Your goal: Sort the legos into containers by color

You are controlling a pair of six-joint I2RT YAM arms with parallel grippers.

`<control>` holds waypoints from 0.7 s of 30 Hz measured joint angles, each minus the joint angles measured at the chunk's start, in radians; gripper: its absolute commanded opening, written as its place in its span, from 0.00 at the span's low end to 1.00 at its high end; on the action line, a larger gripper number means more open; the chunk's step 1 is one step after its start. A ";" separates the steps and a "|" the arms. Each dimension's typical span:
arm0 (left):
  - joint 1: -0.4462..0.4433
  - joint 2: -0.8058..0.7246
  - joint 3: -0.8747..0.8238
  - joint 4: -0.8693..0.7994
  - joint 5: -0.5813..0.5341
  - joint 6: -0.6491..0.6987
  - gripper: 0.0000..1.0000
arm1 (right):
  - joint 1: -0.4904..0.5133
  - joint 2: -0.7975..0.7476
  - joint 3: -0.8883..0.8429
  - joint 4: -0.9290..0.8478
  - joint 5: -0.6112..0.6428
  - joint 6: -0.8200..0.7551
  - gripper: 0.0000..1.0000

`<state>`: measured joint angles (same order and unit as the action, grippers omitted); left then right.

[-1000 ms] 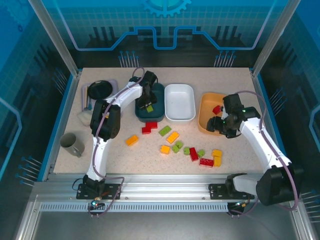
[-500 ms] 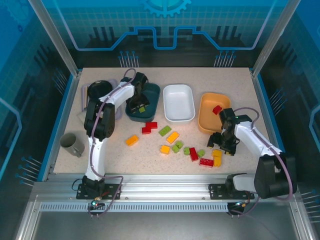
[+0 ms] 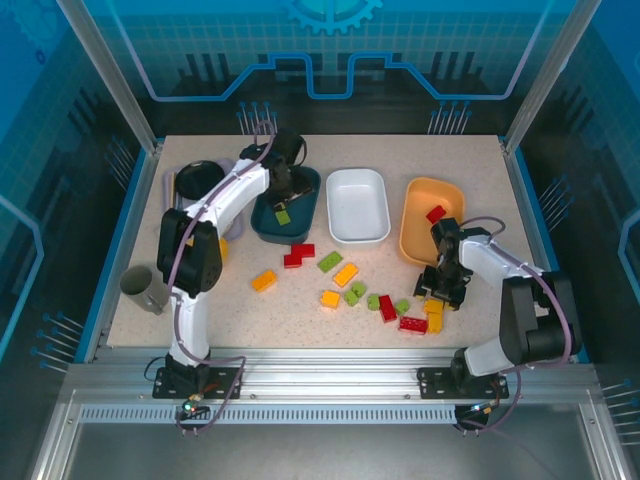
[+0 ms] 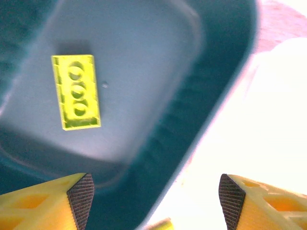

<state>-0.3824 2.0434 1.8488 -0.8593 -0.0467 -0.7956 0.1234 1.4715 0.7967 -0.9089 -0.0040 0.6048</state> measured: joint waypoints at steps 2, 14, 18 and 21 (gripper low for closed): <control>-0.027 -0.038 -0.011 0.018 0.009 -0.008 0.74 | 0.000 0.002 -0.006 0.010 0.000 -0.002 0.49; -0.084 -0.212 -0.196 0.087 0.036 -0.038 0.74 | 0.018 -0.060 -0.003 -0.002 0.021 0.006 0.29; -0.084 -0.212 -0.208 0.092 0.037 -0.043 0.74 | 0.021 -0.074 0.021 -0.021 0.032 0.006 0.27; -0.085 -0.212 -0.209 0.098 0.037 -0.043 0.74 | 0.027 -0.094 0.062 -0.047 0.047 0.005 0.27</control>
<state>-0.4675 1.8317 1.6402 -0.7616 -0.0093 -0.8391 0.1505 1.3777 0.8585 -0.9562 0.0429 0.6102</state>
